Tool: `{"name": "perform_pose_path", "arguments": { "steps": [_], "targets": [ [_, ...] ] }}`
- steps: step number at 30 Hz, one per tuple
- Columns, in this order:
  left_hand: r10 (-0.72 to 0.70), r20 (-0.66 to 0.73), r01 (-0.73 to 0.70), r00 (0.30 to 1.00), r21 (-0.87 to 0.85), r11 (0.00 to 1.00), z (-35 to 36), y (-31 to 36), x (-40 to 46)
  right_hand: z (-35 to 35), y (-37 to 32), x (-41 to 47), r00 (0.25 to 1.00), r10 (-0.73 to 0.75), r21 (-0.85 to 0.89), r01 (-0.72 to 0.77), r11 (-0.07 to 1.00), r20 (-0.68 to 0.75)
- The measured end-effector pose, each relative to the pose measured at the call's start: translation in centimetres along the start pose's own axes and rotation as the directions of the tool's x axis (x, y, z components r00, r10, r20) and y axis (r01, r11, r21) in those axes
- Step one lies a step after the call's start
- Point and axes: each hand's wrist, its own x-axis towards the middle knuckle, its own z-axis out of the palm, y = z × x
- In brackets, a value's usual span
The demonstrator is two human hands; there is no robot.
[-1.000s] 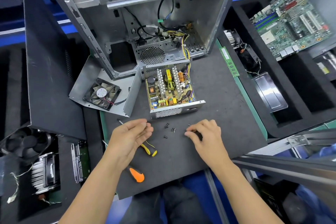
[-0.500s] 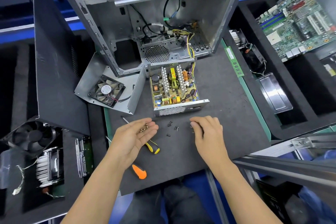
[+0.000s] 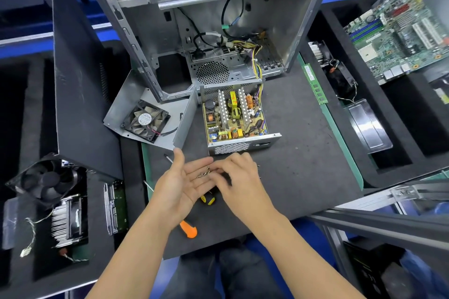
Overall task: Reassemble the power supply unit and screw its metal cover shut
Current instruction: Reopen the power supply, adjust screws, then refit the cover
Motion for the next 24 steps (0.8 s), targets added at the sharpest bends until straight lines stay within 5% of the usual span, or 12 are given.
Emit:
{"name": "perform_pose_path", "arguments": {
  "steps": [10, 18, 24],
  "targets": [
    [0.001, 0.016, -0.001, 1.0, 0.017, 1.0, 0.6, -0.1, -0.5, 0.5, -1.8, -0.4, 0.989, 0.135, -0.097, -0.141, 0.985, -0.057],
    [-0.011, -0.02, 0.011, 1.0, -0.012, 1.0, 0.7, -0.3, -0.3, 0.1, -1.8, -0.4, 0.996, 0.049, -0.188, -0.062, 0.98, -0.073],
    [-0.021, 0.002, 0.021, 1.0, -0.053, 0.998, 0.4, -0.6, 0.3, -0.4, -0.4, -0.2, 0.991, 0.131, 0.029, -0.131, 0.991, 0.014]
  ]
}}
